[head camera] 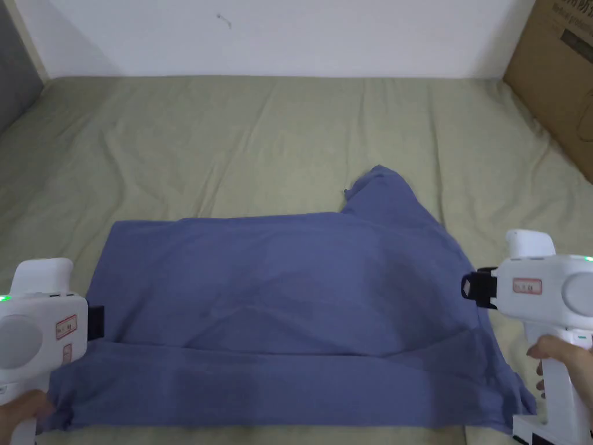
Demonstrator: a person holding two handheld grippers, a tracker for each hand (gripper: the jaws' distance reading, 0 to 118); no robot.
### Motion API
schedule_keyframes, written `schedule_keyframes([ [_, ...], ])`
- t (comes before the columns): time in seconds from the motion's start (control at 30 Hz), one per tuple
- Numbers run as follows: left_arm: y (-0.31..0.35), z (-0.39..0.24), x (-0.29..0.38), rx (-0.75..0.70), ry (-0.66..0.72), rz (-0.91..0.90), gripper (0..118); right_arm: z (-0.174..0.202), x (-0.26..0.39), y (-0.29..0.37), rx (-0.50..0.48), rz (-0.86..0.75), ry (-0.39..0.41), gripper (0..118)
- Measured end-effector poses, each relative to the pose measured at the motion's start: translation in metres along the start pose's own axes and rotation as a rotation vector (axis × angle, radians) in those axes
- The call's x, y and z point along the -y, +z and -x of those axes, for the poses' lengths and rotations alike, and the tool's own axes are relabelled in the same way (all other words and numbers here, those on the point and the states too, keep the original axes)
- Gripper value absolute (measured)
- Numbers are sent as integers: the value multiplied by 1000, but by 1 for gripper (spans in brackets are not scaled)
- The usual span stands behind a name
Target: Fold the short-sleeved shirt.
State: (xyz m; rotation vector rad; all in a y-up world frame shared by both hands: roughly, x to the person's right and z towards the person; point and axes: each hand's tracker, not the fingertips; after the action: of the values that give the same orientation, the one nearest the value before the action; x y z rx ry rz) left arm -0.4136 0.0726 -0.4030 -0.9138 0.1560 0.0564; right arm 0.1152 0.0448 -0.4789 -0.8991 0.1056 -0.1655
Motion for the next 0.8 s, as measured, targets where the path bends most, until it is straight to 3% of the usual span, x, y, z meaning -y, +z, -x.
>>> schedule_keyframes([
  [0.03, -3, -5, -5, 1, -14, -4, 0, 2, -13, -8, -2, -4, 17, 3],
  [0.07, -7, -11, -9, 3, -21, -9, 0, 3, -27, -20, 17, -9, 55, 18],
  [0.13, -15, -21, -18, 11, -31, -13, 0, 6, -57, -45, 72, 11, 110, 66],
  [0.37, -54, -38, -39, 4, -55, 2, 0, -5, -139, -137, 95, 84, 66, 66],
  [0.53, -74, -41, -40, -7, -58, 39, 0, -6, -145, -188, 132, 177, 127, 66],
  [0.63, -79, -40, -39, -5, -52, 53, 0, -15, -139, -208, 103, 222, 95, 64],
  [0.67, -81, -40, -39, -7, -57, 55, 0, -17, -136, -207, 69, 215, 59, 60],
  [0.7, -83, -40, -39, -16, -62, 64, 0, -18, -136, -204, 75, 190, 71, 54],
  [0.73, -85, -40, -39, -24, -70, 70, 0, -19, -136, -202, 59, 183, 70, 30],
  [0.8, -87, -38, -39, -22, -69, 72, 0, -17, -137, -199, 102, 173, 115, 5],
])
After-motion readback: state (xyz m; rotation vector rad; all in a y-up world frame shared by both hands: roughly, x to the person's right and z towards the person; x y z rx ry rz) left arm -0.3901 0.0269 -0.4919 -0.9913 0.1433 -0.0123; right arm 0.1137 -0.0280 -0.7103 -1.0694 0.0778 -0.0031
